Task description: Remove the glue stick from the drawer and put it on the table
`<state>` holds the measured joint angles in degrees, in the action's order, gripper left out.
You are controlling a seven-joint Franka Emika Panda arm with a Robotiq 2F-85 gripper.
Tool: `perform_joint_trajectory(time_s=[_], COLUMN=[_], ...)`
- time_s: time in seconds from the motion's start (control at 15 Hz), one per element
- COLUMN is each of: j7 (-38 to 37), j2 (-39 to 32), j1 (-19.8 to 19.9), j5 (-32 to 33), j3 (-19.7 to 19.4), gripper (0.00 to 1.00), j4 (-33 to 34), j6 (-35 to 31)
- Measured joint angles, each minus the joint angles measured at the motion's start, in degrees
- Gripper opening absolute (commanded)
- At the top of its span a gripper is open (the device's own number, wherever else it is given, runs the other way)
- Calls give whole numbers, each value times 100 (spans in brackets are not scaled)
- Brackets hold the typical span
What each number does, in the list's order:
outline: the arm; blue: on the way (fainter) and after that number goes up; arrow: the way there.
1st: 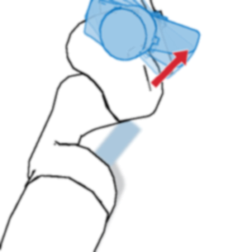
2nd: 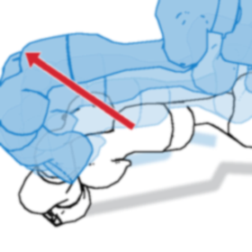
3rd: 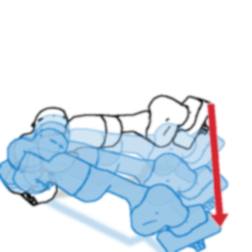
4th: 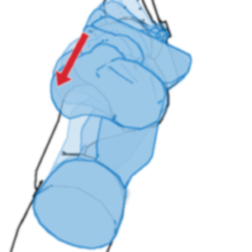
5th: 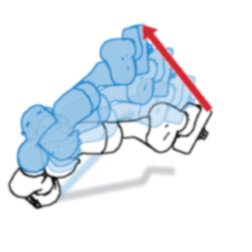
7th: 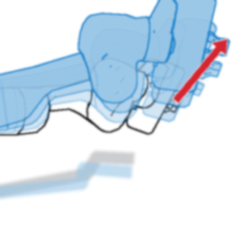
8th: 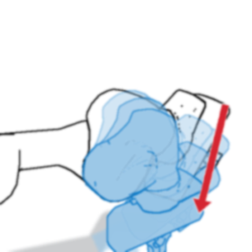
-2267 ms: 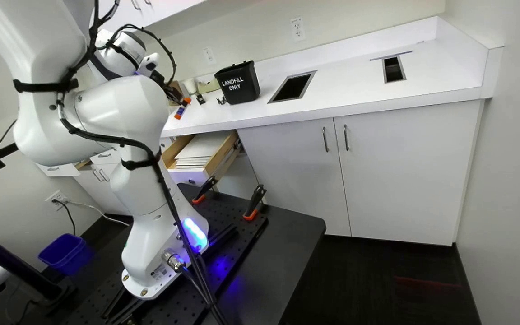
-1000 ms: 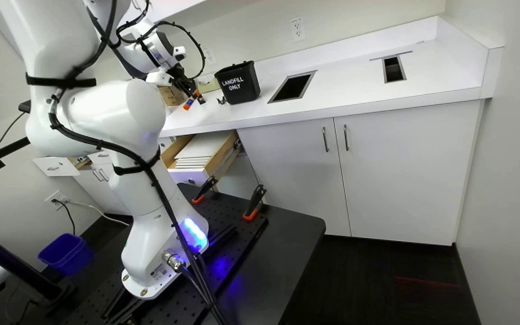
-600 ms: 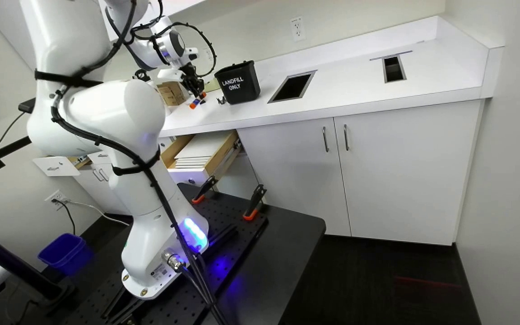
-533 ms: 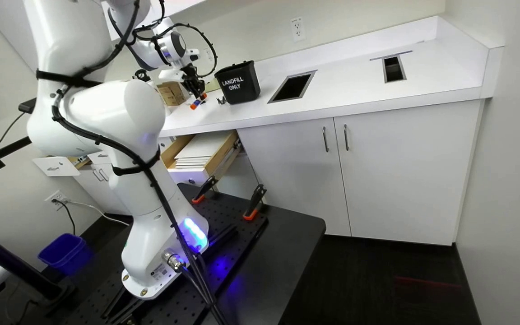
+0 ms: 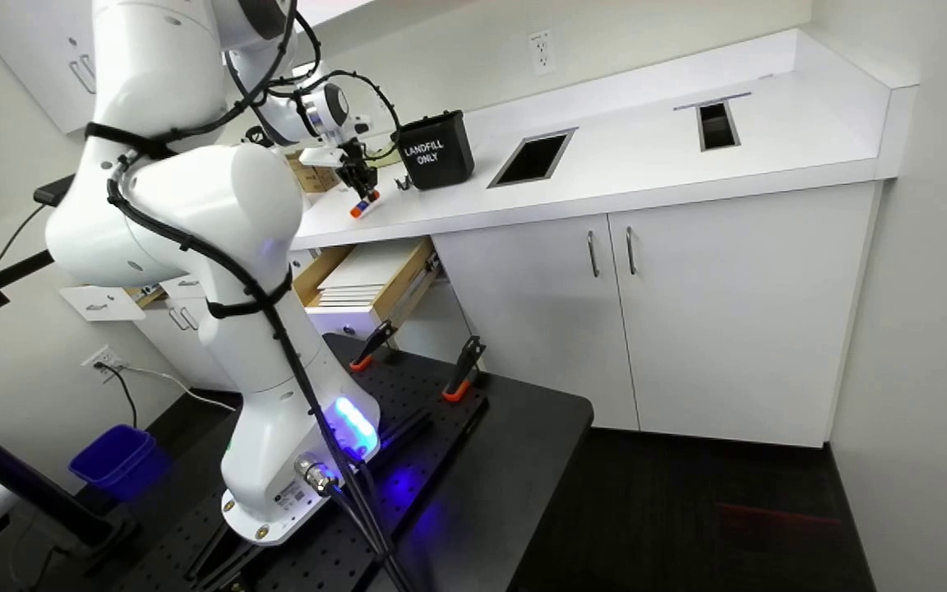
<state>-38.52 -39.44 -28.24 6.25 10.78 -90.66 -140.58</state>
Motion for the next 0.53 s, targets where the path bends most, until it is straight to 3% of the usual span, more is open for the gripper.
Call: perform_joint_trajectory(time_s=[0.13,0.2,0.27,0.53], j7=[0,0,0,-31], j2=[-207,-279,-331,-402], j1=[-70,-95,-116,-282], j5=[-7,-12,-20,-42], j3=[-30,-38,-43,-177], gripper=[13,55,56,84], j4=[208,306,391,590], j6=[0,2,4,4])
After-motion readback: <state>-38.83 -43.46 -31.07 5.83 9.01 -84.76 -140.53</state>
